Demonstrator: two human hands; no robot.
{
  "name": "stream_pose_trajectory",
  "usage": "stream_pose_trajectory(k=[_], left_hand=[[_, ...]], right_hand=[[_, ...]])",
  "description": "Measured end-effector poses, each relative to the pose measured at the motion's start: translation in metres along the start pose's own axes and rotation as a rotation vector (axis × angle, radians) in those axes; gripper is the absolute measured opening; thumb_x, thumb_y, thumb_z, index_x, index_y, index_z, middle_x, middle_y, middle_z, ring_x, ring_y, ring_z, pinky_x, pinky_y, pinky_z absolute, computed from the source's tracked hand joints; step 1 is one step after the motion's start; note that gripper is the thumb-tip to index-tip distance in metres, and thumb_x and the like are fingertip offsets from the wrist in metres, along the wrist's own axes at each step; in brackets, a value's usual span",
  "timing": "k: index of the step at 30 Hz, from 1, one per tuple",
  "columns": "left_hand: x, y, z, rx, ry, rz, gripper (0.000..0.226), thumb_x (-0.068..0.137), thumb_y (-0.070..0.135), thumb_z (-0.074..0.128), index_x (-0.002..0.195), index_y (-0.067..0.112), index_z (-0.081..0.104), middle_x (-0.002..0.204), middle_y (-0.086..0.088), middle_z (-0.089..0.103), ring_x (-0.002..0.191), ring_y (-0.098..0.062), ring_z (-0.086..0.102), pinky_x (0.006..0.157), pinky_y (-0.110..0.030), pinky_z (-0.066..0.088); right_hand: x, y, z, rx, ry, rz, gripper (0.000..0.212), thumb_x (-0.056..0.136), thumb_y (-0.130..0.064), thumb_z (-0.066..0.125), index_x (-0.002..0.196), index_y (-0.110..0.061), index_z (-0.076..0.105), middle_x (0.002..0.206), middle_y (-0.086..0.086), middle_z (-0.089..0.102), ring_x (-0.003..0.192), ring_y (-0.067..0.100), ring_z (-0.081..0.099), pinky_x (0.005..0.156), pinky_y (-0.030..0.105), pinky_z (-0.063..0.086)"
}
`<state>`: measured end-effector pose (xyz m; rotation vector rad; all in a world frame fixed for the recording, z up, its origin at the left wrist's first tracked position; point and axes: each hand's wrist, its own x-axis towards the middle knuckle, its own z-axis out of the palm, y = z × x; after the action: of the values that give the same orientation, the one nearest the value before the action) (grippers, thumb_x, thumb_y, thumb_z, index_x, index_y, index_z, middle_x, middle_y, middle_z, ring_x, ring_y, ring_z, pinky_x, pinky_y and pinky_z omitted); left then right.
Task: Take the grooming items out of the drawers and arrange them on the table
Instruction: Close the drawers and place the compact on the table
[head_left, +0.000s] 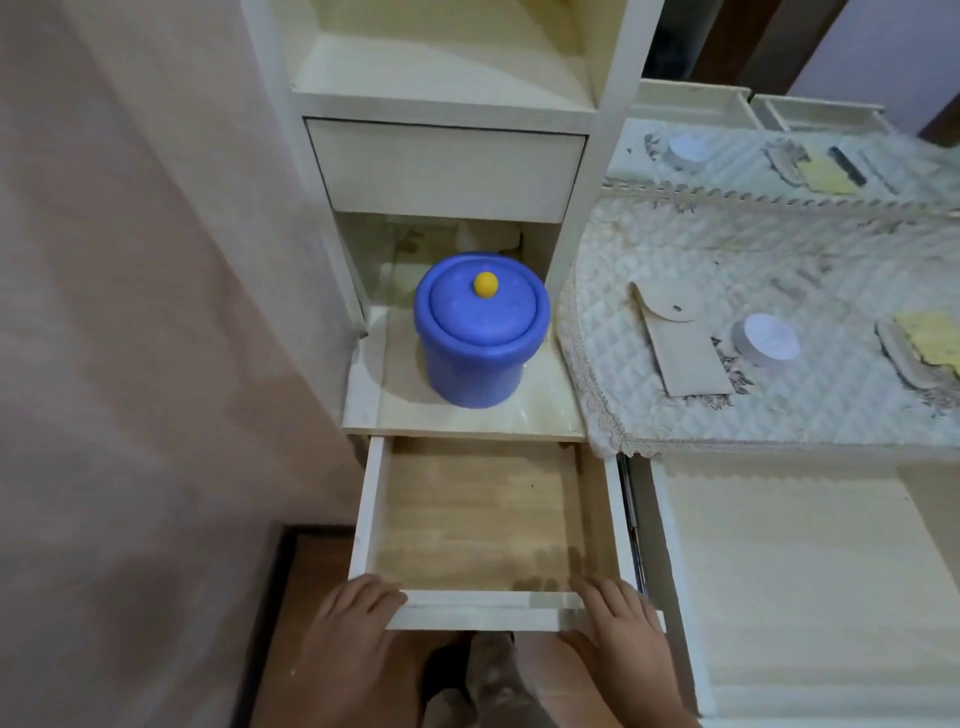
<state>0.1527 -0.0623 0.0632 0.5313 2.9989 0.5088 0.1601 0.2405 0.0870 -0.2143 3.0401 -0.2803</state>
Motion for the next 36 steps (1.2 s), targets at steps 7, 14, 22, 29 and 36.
stream_pose_trajectory(k=[7,14,22,29,36], left_hand=[[0.081,-0.001,-0.019,0.071,0.115,-0.080,0.060,0.065,0.022,0.044,0.125,0.018,0.042,0.131,-0.002,0.042,0.122,-0.023,0.038,0.098,-0.028,0.028],[0.145,-0.013,-0.033,0.110,0.014,-0.202,0.104,0.039,0.009,0.087,0.132,0.009,0.039,0.132,-0.016,0.054,0.125,-0.027,0.033,0.114,-0.023,-0.002],[0.170,-0.016,-0.032,0.089,0.155,-0.249,0.077,0.045,0.013,0.083,0.114,0.019,0.048,0.116,-0.004,0.046,0.104,-0.026,0.041,0.087,-0.034,0.029],[0.174,-0.012,-0.030,0.137,0.177,-0.311,0.074,0.049,0.013,0.085,0.113,0.018,0.049,0.113,-0.008,0.054,0.103,-0.029,0.041,0.086,-0.042,0.042],[0.137,0.026,-0.046,0.056,0.098,-0.302,0.036,0.074,0.027,0.041,0.094,0.012,0.067,0.097,-0.010,0.069,0.092,-0.033,0.061,0.083,-0.041,0.046]], right_hand=[[0.087,-0.002,-0.013,-0.057,0.187,-0.018,0.064,0.063,-0.011,0.050,0.127,-0.018,0.042,0.130,0.006,0.049,0.123,0.025,0.035,0.110,0.032,0.008],[0.153,0.011,-0.010,-0.089,0.196,-0.010,0.074,0.060,-0.010,0.054,0.132,-0.012,0.037,0.135,0.011,0.049,0.126,0.026,0.033,0.112,0.033,0.004],[0.172,0.017,0.001,-0.115,0.360,-0.023,0.047,0.063,-0.015,0.057,0.110,-0.018,0.050,0.115,0.005,0.056,0.108,0.024,0.043,0.094,0.038,0.030],[0.177,0.014,-0.003,-0.077,0.432,-0.021,0.040,0.065,-0.018,0.066,0.103,-0.018,0.054,0.111,0.005,0.055,0.106,0.023,0.042,0.091,0.037,0.030],[0.107,0.026,-0.038,0.077,0.221,0.014,0.057,0.062,-0.015,0.075,0.116,-0.016,0.056,0.115,0.006,0.064,0.108,0.025,0.058,0.097,0.030,0.031]])
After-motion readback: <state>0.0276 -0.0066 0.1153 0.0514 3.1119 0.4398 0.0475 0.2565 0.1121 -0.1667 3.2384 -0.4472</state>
